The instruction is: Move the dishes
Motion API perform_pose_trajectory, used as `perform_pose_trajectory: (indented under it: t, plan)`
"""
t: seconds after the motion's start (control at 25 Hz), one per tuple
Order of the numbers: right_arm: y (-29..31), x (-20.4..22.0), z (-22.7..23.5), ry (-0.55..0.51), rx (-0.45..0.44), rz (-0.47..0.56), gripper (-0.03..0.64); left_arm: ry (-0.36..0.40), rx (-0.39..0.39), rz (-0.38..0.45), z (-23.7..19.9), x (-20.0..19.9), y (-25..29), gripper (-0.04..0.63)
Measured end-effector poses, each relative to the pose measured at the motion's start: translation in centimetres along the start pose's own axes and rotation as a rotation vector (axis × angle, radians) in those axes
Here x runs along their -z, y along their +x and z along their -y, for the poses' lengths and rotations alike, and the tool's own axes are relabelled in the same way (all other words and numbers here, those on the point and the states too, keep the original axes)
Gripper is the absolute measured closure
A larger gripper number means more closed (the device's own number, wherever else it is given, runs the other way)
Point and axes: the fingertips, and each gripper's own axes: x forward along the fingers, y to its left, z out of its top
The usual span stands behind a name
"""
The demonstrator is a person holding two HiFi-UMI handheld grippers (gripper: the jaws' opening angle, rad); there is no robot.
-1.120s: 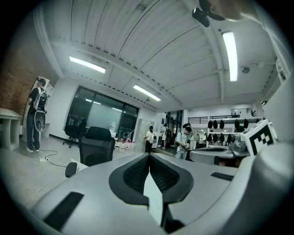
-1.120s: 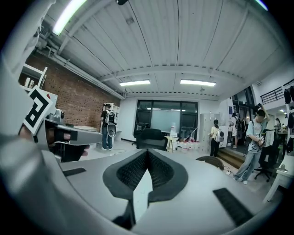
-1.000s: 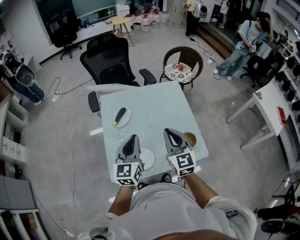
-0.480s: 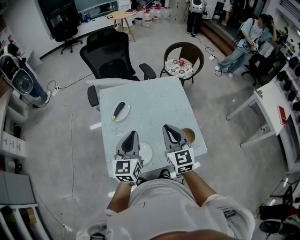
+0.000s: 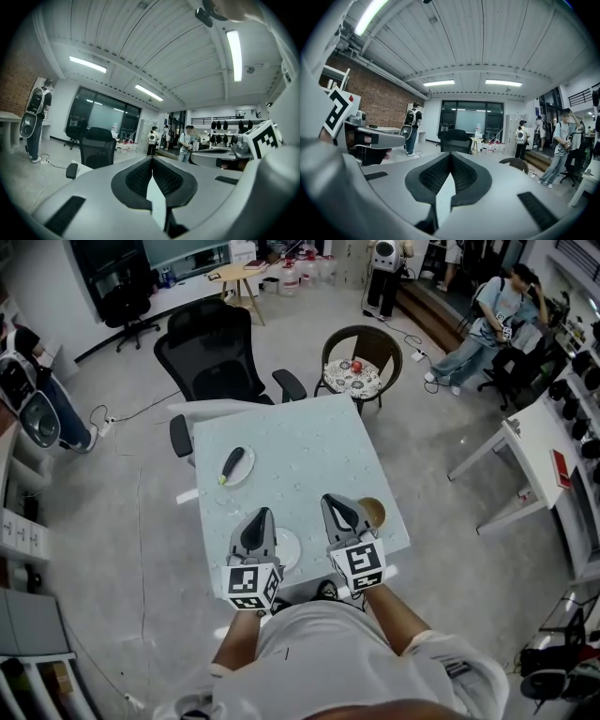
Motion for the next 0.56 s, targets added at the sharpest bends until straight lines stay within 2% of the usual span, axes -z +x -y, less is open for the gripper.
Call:
perform_pose_trajectory:
  t: [0.56]
  plan:
    - [-0.34,0.51,0.24,-0.032,0.005,-0.019,0.620,0.010,0.016,-0.004,0.39,-0.12,0.20,0.575]
